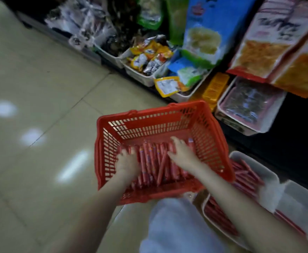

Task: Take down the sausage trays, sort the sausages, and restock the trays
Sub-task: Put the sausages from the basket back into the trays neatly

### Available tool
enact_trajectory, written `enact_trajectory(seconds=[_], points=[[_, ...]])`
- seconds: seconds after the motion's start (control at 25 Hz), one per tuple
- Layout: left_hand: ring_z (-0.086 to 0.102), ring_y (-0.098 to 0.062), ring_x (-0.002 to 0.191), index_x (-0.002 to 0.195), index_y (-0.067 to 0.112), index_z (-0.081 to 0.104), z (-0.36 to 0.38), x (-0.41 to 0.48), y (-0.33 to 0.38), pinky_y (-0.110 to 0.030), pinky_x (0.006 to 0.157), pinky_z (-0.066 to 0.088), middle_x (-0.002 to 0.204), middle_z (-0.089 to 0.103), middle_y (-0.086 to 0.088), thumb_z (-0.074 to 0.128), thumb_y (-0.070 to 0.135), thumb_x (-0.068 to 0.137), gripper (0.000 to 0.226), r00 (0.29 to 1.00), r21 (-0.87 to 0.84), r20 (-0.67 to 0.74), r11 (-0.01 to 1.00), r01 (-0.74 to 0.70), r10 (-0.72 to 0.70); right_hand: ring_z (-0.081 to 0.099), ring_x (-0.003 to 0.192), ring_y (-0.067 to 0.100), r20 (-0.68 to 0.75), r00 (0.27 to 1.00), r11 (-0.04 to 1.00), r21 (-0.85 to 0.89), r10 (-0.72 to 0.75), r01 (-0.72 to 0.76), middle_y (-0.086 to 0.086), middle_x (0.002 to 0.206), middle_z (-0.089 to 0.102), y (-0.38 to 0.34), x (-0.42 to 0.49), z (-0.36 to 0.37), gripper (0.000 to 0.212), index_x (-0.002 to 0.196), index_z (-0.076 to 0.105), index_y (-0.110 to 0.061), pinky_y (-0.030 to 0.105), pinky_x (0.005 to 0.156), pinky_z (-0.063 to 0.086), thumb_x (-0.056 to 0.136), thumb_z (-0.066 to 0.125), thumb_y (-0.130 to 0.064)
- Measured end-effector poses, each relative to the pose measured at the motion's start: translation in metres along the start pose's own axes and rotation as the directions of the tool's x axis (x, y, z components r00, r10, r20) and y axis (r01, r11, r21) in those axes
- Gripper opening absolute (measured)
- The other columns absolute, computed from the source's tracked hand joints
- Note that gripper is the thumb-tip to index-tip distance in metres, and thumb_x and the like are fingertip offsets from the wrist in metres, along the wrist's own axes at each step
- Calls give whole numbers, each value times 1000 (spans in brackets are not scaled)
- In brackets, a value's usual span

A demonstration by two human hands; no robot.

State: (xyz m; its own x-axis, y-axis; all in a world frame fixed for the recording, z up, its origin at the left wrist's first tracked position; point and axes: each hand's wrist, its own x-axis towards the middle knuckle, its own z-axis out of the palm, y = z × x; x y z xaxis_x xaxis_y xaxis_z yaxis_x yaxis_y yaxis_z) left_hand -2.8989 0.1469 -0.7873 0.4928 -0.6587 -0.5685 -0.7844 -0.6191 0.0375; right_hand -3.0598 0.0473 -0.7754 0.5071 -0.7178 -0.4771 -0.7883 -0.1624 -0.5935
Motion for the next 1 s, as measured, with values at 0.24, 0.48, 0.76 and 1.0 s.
enact_trajectory(seconds=[0.24,0.48,0.76,1.0], points=[[35,-37,126,151,9,-6,78,53,8,-41,102,37,138,29,-24,46,62,87,97,983,-194,87,965,175,-161,56,105,26,302,891,941,-78,338,-330,10,114,59,52,64,69,44,128,47,-5,27,81,43,93,58,-30],[45,-34,120,137,-6,21,95,86,21,-36,99,39,132,40,-23,67,50,80,93,962,-300,-23,919,254,-273,59,107,27,63,933,930,85,354,-358,12,116,65,40,102,113,28,120,57,-10,28,82,43,94,49,-17],[61,-32,104,122,0,49,90,95,25,-31,85,48,117,61,-15,70,22,78,53,955,-723,197,625,295,-222,49,123,21,399,869,741,480,292,-469,-5,131,50,46,110,113,55,136,44,-13,29,102,37,89,64,-34],[70,-31,92,115,8,58,33,67,38,-48,86,55,102,71,-15,66,3,80,36,922,-918,360,233,322,143,68,93,16,440,879,447,759,184,-474,6,99,72,43,77,53,16,103,64,-10,28,81,53,87,66,-11]])
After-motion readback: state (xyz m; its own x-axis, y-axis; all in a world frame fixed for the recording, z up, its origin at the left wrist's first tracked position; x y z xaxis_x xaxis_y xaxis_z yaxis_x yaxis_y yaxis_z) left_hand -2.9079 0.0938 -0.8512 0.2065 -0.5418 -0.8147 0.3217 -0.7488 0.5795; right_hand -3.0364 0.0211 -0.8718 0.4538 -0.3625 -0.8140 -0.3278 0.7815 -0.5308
